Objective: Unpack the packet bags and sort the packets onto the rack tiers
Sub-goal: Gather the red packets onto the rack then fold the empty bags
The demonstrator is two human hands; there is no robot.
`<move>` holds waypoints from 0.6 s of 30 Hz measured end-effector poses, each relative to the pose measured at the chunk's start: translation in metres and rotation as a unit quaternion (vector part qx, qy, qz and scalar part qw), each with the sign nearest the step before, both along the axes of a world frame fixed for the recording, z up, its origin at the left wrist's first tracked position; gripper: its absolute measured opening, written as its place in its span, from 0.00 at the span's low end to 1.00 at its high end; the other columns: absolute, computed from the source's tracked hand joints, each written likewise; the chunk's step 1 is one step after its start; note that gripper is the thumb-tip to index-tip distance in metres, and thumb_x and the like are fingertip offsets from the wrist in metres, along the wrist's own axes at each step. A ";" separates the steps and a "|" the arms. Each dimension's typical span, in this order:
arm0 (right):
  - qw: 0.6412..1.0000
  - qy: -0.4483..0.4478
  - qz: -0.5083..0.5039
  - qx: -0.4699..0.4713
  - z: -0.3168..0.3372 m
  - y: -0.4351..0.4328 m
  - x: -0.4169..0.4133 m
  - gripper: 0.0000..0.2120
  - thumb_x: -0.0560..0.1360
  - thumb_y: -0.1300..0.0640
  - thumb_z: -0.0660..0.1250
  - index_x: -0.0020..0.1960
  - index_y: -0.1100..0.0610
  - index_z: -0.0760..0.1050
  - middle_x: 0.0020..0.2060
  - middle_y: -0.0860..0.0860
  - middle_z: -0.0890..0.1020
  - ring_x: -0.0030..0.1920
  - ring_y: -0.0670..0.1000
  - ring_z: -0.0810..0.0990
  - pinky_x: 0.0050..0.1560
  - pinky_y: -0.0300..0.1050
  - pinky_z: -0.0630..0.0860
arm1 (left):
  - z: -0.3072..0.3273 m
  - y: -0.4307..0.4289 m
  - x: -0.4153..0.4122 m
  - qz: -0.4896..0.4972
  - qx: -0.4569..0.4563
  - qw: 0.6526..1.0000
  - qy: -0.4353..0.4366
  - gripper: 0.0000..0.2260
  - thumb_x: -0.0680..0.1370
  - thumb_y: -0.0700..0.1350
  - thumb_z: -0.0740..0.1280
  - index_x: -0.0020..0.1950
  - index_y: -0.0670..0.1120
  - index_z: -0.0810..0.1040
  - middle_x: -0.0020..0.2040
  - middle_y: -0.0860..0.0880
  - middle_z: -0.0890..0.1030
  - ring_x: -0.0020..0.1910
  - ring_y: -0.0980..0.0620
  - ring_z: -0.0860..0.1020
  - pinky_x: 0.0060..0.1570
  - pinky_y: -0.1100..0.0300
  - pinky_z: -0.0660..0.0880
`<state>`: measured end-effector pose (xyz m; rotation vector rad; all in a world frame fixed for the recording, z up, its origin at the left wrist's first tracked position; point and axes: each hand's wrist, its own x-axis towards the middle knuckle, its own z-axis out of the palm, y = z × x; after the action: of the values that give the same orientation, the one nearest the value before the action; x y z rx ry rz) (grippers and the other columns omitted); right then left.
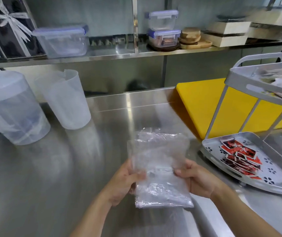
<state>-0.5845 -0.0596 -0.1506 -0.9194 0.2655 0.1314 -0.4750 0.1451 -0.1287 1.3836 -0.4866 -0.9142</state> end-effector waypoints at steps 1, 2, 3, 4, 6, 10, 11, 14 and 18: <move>1.000 0.000 -0.008 0.013 0.002 0.003 -0.001 0.27 0.49 0.67 0.81 0.48 0.65 0.81 0.40 0.60 0.85 0.38 0.55 0.85 0.38 0.46 0.82 | -0.001 0.002 -0.001 -0.004 -0.017 1.000 0.024 0.22 0.62 0.47 0.73 0.55 0.53 0.78 0.51 0.41 0.75 0.49 0.42 0.67 0.45 0.52 0.63; 1.000 0.001 -0.015 0.011 0.002 0.006 -0.002 0.22 0.49 0.69 0.79 0.44 0.65 0.82 0.38 0.61 0.85 0.36 0.56 0.85 0.35 0.46 0.82 | -0.003 0.004 -0.001 -0.008 -0.031 0.998 0.045 0.20 0.62 0.44 0.73 0.54 0.51 0.80 0.51 0.40 0.74 0.49 0.42 0.66 0.42 0.54 0.62; 1.000 0.005 -0.019 -0.004 0.005 0.009 -0.003 0.18 0.52 0.69 0.77 0.42 0.66 0.82 0.36 0.61 0.85 0.35 0.56 0.84 0.34 0.46 0.82 | -0.006 0.006 -0.001 -0.007 -0.037 0.997 0.062 0.19 0.61 0.41 0.72 0.52 0.48 0.82 0.50 0.39 0.76 0.47 0.41 0.67 0.40 0.56 0.64; 0.999 0.020 -0.036 -0.023 0.008 0.013 -0.003 0.13 0.55 0.69 0.75 0.39 0.67 0.81 0.33 0.61 0.84 0.32 0.55 0.84 0.32 0.46 0.82 | -0.008 0.007 -0.001 -0.007 -0.039 0.997 0.072 0.17 0.61 0.38 0.72 0.49 0.44 0.84 0.46 0.39 0.79 0.43 0.42 0.71 0.38 0.57 0.68; 0.994 0.048 -0.089 -0.049 0.003 0.012 0.001 0.05 0.63 0.71 0.70 0.35 0.66 0.75 0.24 0.57 0.81 0.24 0.51 0.80 0.26 0.39 0.78 | -0.009 0.010 -0.005 -0.005 -0.023 0.997 0.078 0.13 0.62 0.35 0.68 0.44 0.42 0.85 0.40 0.43 0.84 0.37 0.45 0.80 0.37 0.58 0.76; 0.992 0.018 -0.058 -0.108 -0.006 0.002 0.001 0.15 0.49 0.67 0.78 0.33 0.69 0.80 0.27 0.58 0.82 0.27 0.52 0.81 0.30 0.40 0.79 | -0.010 0.013 -0.003 0.030 -0.044 0.980 0.193 0.16 0.67 0.40 0.68 0.54 0.44 0.77 0.42 0.45 0.82 0.36 0.47 0.78 0.34 0.57 0.76; 0.990 0.011 -0.057 -0.129 -0.006 -0.002 -0.001 0.11 0.46 0.71 0.74 0.28 0.65 0.81 0.25 0.57 0.82 0.26 0.50 0.80 0.27 0.38 0.77 | -0.011 0.015 -0.001 0.023 -0.041 0.971 0.236 0.16 0.70 0.47 0.67 0.56 0.45 0.75 0.41 0.44 0.81 0.34 0.46 0.78 0.33 0.55 0.77; 0.965 0.034 0.009 -0.258 -0.004 -0.015 -0.012 0.18 0.53 0.73 0.56 0.25 0.58 0.81 0.30 0.59 0.81 0.30 0.50 0.79 0.29 0.35 0.71 | -0.021 0.020 0.004 -0.044 0.034 0.946 0.318 0.32 0.72 0.69 0.55 0.62 0.46 0.72 0.45 0.40 0.80 0.38 0.41 0.80 0.41 0.45 0.78; 0.923 0.038 0.106 -0.369 0.005 -0.011 -0.029 0.24 0.55 0.70 0.52 0.31 0.51 0.84 0.36 0.55 0.83 0.35 0.44 0.81 0.31 0.33 0.72 | -0.036 0.005 -0.018 -0.122 0.151 0.934 0.300 0.32 0.64 0.70 0.66 0.61 0.53 0.76 0.57 0.40 0.78 0.54 0.41 0.75 0.54 0.42 0.74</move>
<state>-0.6137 -0.0702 -0.1456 -1.6995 0.2910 0.2779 -0.4929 0.1499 -0.1643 1.2407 -0.0448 -1.5996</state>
